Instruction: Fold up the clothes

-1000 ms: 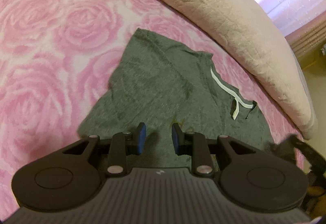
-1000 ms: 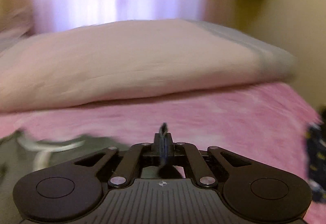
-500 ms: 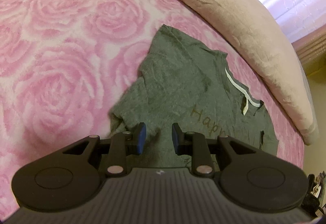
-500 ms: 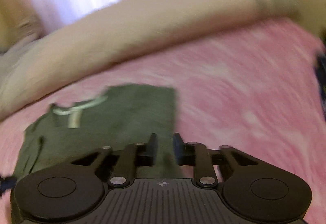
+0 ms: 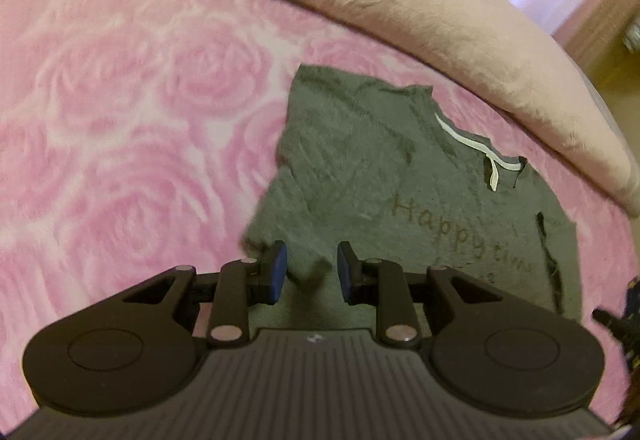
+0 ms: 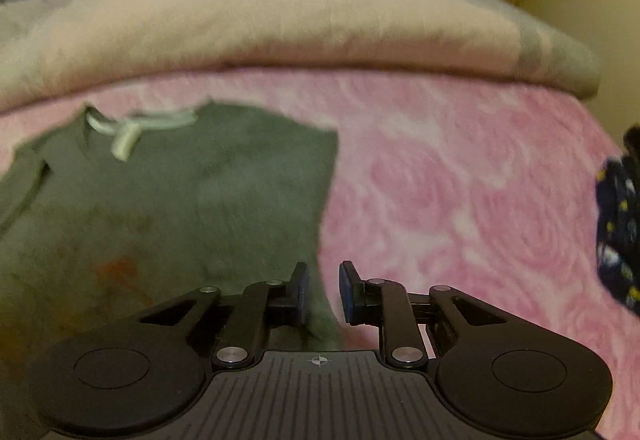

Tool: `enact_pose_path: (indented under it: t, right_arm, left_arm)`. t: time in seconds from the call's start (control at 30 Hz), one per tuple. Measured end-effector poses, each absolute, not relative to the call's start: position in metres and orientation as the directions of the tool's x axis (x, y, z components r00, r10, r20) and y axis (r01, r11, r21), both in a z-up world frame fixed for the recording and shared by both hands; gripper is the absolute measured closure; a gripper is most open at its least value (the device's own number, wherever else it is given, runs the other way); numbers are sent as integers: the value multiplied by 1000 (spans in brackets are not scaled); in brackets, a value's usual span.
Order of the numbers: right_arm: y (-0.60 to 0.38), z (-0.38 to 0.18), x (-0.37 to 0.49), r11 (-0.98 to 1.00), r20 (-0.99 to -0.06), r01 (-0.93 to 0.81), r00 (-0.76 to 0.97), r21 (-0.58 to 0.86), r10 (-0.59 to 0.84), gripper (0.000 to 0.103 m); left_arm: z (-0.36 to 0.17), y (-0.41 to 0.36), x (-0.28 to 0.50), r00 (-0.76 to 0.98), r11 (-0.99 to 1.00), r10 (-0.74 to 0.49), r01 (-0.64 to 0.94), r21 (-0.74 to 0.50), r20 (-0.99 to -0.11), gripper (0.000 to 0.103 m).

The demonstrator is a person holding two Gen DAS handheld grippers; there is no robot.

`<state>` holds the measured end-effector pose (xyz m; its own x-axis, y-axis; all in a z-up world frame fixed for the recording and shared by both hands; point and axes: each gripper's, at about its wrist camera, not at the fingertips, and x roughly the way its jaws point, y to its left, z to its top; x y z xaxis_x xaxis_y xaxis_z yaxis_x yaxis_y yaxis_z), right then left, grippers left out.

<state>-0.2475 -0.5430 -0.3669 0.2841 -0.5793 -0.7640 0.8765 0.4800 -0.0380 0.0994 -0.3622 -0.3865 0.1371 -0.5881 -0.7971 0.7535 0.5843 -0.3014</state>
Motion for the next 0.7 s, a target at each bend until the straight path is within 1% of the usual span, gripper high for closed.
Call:
enact_pose_path:
  t: [0.1,0.2,0.27,0.37,0.5,0.7]
  right_arm:
    - [-541,-381,-237,509,-791,860,294,-25,-537,82]
    - [-524,-395,-242,493,-820,868,240,-58,-520,82]
    - [-505,-396,-253,467,-834,882,208,-66,-511,82]
    - [-467,-391,-275,431,-858,900,170,-65,-485,82]
    - [-410,-383,-303,405,-898,911,109,-82,-426,82]
    - [-348,-376,-355,385,-948,922,96,-30,-304,82]
  left_arm:
    - [-397,-365,95,174,513,-595,833,-205,-784,82]
    - [-403,-355,81,176,416,-574,904,-100,-800,82]
    - [-402,-338,73,144,372,-560,924,-92,-816,82]
    - [-403,-301,60,103,374,-516,920,-116,-850,82]
    - [-396,-245,37,106,399,-470,911,-104,-876,81]
    - [-390,-159,13,141,439,-388,897,-48,-911,78]
